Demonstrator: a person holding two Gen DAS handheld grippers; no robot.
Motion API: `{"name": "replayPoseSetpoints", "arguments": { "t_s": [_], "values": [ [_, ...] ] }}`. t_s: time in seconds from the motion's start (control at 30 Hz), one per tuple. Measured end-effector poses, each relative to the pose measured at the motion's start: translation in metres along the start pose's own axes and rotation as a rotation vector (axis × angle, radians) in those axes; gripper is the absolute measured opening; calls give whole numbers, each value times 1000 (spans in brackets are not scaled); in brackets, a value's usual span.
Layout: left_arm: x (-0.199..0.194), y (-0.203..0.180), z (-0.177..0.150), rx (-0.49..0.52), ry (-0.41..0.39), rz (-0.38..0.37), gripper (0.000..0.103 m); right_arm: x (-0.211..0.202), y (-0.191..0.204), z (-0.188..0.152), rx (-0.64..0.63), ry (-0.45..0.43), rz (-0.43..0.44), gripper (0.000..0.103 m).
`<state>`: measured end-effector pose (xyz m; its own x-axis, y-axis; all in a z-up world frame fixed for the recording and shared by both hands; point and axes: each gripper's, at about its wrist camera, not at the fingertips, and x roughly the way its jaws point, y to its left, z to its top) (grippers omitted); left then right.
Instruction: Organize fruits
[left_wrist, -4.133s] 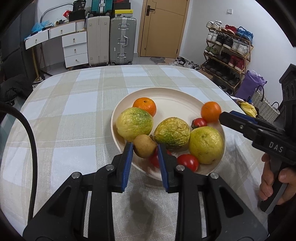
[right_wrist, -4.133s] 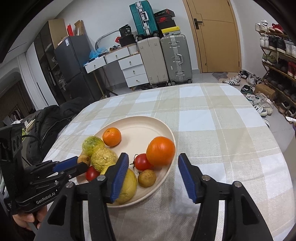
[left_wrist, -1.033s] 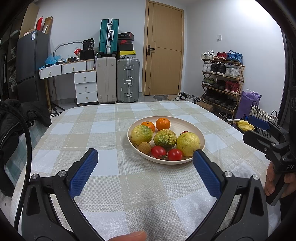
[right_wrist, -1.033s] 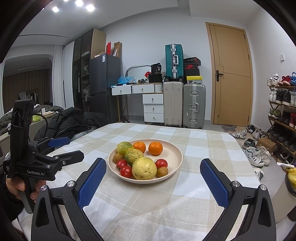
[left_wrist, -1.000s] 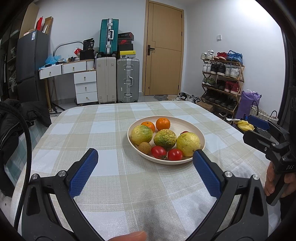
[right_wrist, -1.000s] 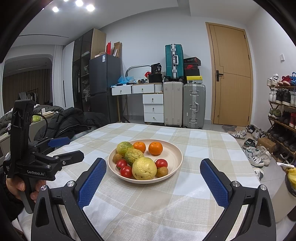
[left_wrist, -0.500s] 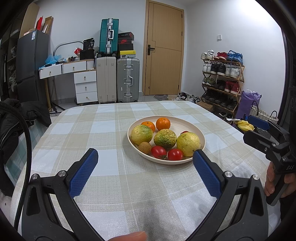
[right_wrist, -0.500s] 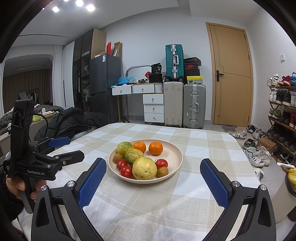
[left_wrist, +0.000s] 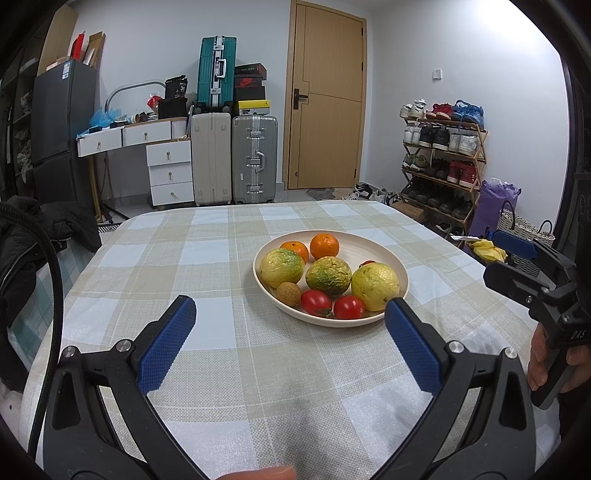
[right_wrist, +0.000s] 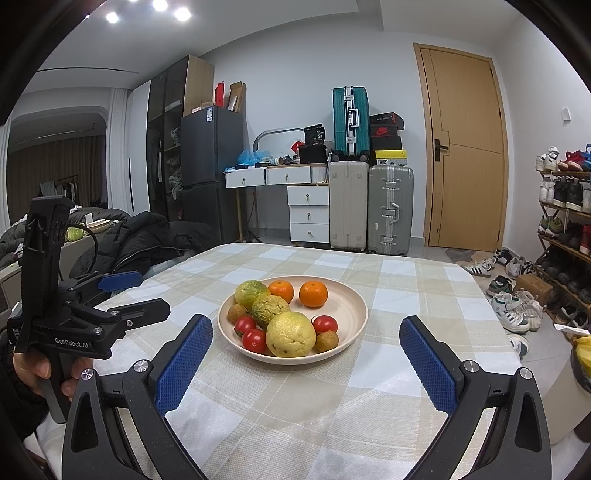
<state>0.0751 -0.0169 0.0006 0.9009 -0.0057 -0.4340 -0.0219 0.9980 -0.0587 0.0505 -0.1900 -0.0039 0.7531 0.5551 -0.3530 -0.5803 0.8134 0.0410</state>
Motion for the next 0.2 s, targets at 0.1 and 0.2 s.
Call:
{"name": "replayPoseSetpoints", "arguments": {
  "t_s": [0.1,0.2],
  "values": [
    [1,0,-1,-6,-3,1,102,1,0,0,-1,2,1,103],
    [2,0,-3,-11,-3,2,102,1,0,-1,-2,2,3,103]
  ]
}}
